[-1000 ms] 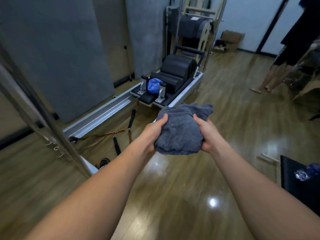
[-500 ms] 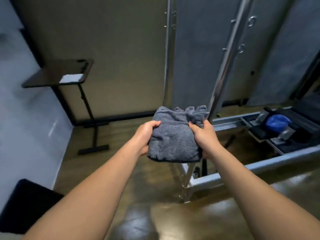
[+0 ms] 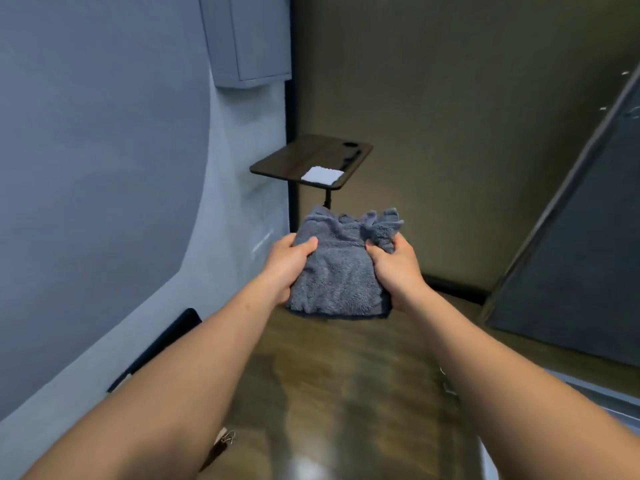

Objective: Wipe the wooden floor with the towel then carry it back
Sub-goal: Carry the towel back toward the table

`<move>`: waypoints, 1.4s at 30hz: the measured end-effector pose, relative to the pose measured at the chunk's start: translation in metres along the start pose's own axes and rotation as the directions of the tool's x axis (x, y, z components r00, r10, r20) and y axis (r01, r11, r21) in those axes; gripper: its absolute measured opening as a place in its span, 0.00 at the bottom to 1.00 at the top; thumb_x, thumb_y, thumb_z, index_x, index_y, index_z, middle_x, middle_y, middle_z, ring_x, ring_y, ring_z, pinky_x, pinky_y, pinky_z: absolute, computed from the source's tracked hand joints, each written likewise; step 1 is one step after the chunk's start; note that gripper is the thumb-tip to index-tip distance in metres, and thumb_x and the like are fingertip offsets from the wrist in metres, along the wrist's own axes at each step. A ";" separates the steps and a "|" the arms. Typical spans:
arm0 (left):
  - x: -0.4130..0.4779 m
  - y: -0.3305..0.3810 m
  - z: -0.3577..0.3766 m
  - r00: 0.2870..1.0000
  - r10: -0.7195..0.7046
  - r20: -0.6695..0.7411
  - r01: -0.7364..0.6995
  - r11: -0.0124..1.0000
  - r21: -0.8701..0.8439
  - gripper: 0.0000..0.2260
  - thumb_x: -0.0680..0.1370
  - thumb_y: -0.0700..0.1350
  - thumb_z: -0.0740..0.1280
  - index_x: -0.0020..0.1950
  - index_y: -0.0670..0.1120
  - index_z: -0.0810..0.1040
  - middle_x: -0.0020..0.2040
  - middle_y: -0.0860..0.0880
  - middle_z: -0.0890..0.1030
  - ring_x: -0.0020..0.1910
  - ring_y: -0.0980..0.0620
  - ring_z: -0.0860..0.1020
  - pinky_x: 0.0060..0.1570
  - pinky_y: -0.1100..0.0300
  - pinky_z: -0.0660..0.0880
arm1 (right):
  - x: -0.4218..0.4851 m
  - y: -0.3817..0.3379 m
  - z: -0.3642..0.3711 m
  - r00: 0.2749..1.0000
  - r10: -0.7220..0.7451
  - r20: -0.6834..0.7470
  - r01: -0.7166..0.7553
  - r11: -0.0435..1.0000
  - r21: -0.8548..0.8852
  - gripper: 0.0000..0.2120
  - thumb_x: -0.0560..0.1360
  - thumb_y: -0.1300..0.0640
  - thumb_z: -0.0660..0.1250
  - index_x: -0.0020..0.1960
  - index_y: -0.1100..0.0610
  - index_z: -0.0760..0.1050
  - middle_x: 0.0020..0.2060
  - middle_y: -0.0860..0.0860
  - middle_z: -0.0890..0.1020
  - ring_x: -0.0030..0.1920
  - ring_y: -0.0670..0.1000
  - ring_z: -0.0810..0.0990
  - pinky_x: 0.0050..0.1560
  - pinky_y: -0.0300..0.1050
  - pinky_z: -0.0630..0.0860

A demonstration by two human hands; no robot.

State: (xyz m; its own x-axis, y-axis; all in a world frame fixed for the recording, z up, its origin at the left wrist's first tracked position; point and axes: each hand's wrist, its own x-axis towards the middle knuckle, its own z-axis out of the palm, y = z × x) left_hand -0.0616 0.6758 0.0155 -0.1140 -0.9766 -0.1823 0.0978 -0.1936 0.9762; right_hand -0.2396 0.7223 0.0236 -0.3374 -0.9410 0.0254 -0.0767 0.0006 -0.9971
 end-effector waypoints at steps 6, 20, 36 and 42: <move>0.060 0.024 -0.013 0.974 0.018 -0.224 -0.018 1.000 0.001 0.09 0.80 0.49 0.68 0.57 0.46 0.79 0.51 0.46 0.85 0.47 0.47 0.85 0.43 0.53 0.81 | 0.097 -0.007 0.036 0.975 0.019 0.221 -0.017 1.000 -0.010 0.07 0.80 0.52 0.67 0.55 0.41 0.75 0.54 0.47 0.84 0.54 0.52 0.83 0.61 0.58 0.78; 0.308 0.081 -0.090 0.931 0.034 -0.363 0.013 0.992 0.125 0.09 0.79 0.45 0.69 0.54 0.42 0.75 0.48 0.44 0.82 0.44 0.48 0.83 0.36 0.58 0.78 | 0.353 -0.006 0.173 0.913 0.120 0.389 -0.110 0.993 -0.048 0.15 0.76 0.52 0.69 0.62 0.45 0.73 0.55 0.48 0.83 0.53 0.52 0.83 0.53 0.52 0.81; 0.685 0.117 -0.132 0.941 0.251 -0.226 -0.027 0.724 0.689 0.12 0.81 0.49 0.61 0.62 0.48 0.77 0.60 0.45 0.81 0.58 0.42 0.77 0.61 0.50 0.73 | 0.652 0.039 0.286 0.955 0.225 0.192 -0.204 0.971 -0.124 0.15 0.76 0.59 0.70 0.52 0.40 0.73 0.53 0.48 0.81 0.48 0.55 0.82 0.33 0.51 0.82; 0.767 0.074 -0.147 0.977 0.193 -0.091 -0.010 0.467 0.884 0.14 0.84 0.50 0.57 0.64 0.45 0.73 0.60 0.42 0.79 0.58 0.39 0.76 0.57 0.49 0.73 | 0.723 0.091 0.303 0.950 0.241 0.199 -0.152 0.912 -0.381 0.21 0.71 0.54 0.76 0.62 0.51 0.77 0.56 0.51 0.83 0.51 0.53 0.82 0.41 0.43 0.80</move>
State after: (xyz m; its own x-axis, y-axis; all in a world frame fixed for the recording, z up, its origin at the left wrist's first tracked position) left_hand 0.0037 -0.1013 -0.0695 -0.0028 -1.0000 -0.0008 -0.8273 0.0018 0.5618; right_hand -0.2060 -0.0603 -0.0708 -0.1521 -0.9610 -0.2310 -0.3761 0.2724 -0.8856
